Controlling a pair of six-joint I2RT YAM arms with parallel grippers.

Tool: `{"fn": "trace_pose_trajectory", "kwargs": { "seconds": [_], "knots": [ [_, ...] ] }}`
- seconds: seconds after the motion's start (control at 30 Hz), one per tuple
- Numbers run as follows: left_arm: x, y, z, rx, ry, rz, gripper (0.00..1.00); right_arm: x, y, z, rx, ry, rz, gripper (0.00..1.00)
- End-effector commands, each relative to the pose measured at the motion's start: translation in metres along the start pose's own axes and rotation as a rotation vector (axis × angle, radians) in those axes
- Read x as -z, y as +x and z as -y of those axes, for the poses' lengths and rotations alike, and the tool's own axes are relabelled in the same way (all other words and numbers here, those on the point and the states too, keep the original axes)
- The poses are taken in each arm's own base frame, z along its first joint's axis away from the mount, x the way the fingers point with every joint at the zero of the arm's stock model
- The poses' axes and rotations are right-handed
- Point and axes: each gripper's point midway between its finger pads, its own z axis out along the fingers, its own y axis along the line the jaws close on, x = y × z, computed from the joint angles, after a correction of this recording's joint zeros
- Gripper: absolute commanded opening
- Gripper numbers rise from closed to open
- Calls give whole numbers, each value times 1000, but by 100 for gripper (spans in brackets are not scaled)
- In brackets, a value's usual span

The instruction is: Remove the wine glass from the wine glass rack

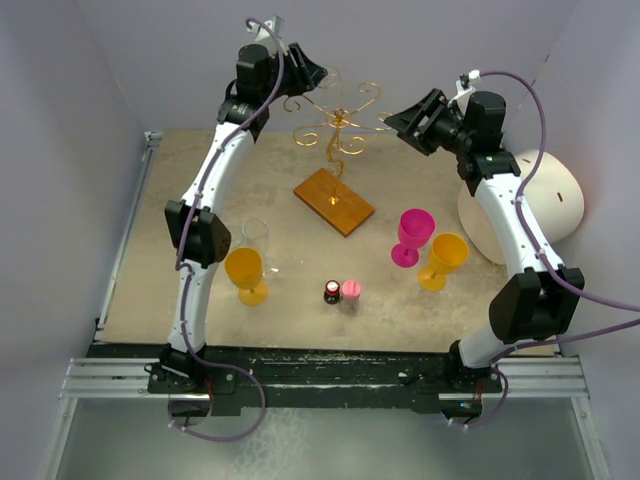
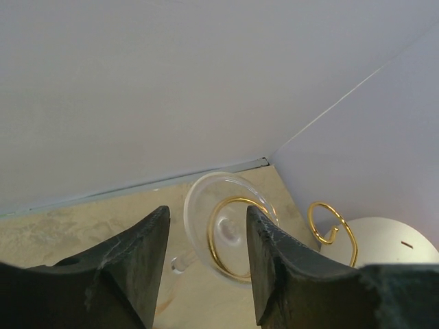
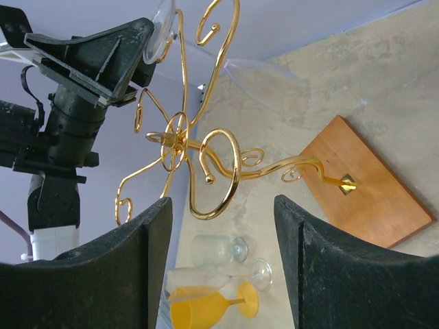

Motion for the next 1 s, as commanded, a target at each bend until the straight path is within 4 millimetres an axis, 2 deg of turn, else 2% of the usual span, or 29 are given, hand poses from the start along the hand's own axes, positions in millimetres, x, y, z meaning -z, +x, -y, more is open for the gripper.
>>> {"fn": "trace_pose_trajectory", "kwargs": {
  "seconds": [0.0, 0.23, 0.43, 0.6, 0.73, 0.97],
  "knots": [
    [1, -26, 26, -13, 58, 87, 51, 15, -22, -38, 60, -75, 76, 64],
    [1, -20, 35, -24, 62, 71, 45, 16, -23, -40, 62, -78, 81, 63],
    [5, -25, 36, -38, 44, 82, 39, 18, -23, -40, 64, -79, 81, 63],
    [5, -27, 35, -39, 28, 92, 31, 19, -21, -39, 64, -76, 80, 63],
    [5, -26, 33, -28, 17, 93, 20, 21, -21, -41, 63, -77, 78, 62],
    [13, -41, 35, 24, -22, 134, 7, 27, -22, -48, 68, -83, 82, 63]
  ]
}}
